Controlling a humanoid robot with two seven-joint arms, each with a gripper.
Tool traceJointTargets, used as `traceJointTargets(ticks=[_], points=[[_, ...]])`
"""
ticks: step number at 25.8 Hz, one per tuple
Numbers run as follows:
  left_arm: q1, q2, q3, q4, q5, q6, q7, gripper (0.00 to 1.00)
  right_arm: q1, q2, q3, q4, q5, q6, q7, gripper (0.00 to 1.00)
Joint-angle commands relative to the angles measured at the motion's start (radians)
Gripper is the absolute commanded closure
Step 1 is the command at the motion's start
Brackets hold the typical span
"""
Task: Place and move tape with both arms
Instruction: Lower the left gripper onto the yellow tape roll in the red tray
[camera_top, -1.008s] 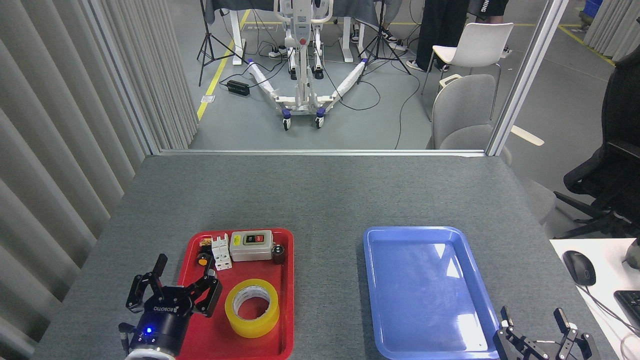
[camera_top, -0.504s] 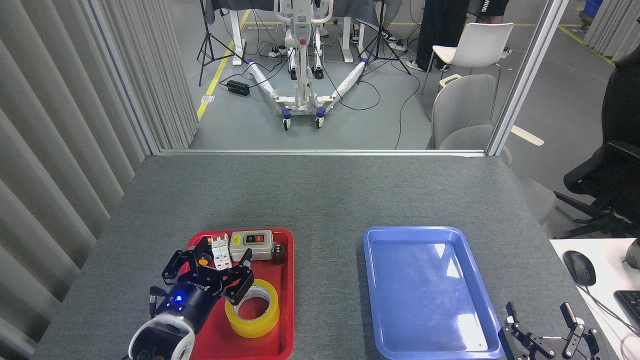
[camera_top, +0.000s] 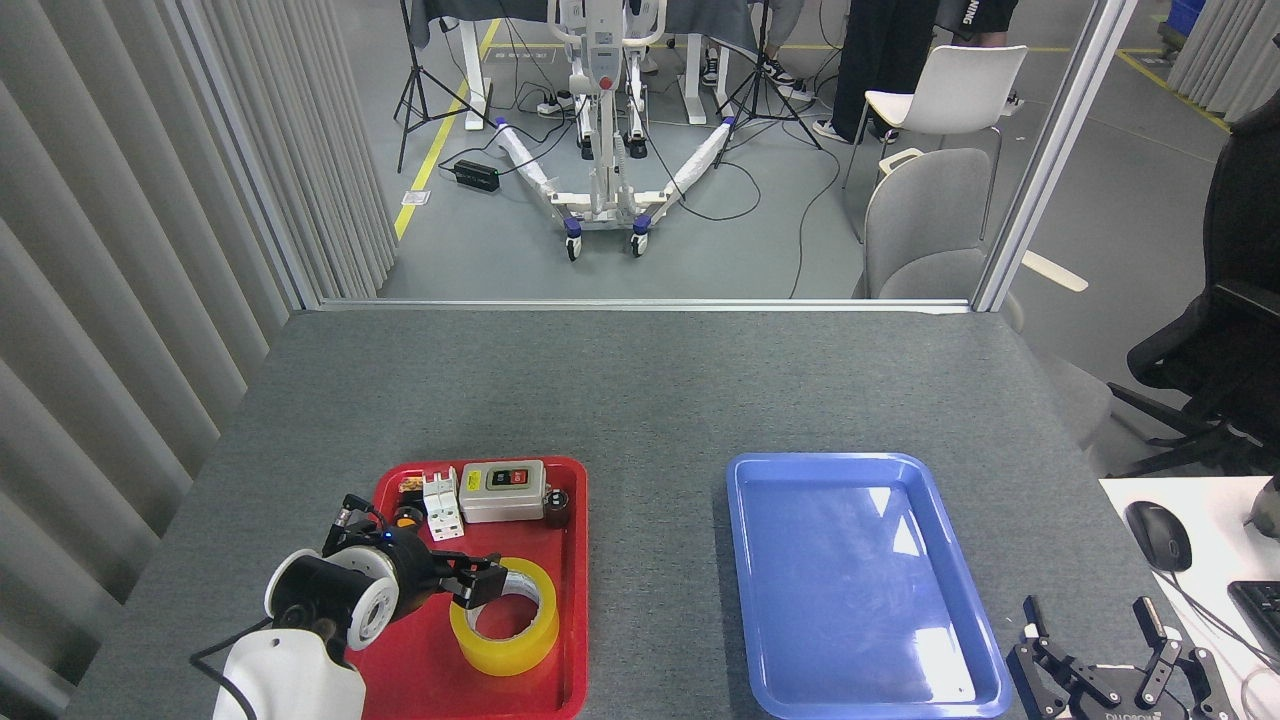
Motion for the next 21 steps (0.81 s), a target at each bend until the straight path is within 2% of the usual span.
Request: traceJointTargets(ticks=[1,3,5,10,14,18,21], points=[[-0.046,0.005,-0.016,0.046,0.007,-0.004,-0.084,0.00,-0.029,-0.024,0.022,0.006,-0.002,0.018,0.001,0.00],[-0.057,0.001,-0.020,0.093,0.007,-0.006,-0.084,0.00,-0.041,-0.033,0.044,0.012,-0.020,0.029,0.008,0.00],[-0.069,-0.002,-0.020,0.127,0.007,-0.006,-0.088,0.00,-0.035,-0.040,0.068,0.012,-0.071,0.060,0.012,0.00],[-0.078,-0.008,-0.020,0.190,0.007,-0.003,-0.090,0.00,-0.040,-0.127,0.194,0.012,-0.138,0.176,0.011,0.00],[-0.089,-0.014,-0.020,0.265,0.004,0.007,-0.088,0.00,-0.043,-0.142,0.234,0.012,-0.221,0.198,0.014,0.00],[-0.089,-0.015,-0.020,0.290,0.001,0.011,-0.085,0.01,-0.041,-0.142,0.242,0.012,-0.255,0.198,0.020,0.00],[-0.089,-0.017,-0.025,0.311,0.002,0.048,-0.079,0.01,-0.043,-0.139,0.243,0.012,-0.290,0.196,0.089,0.00]])
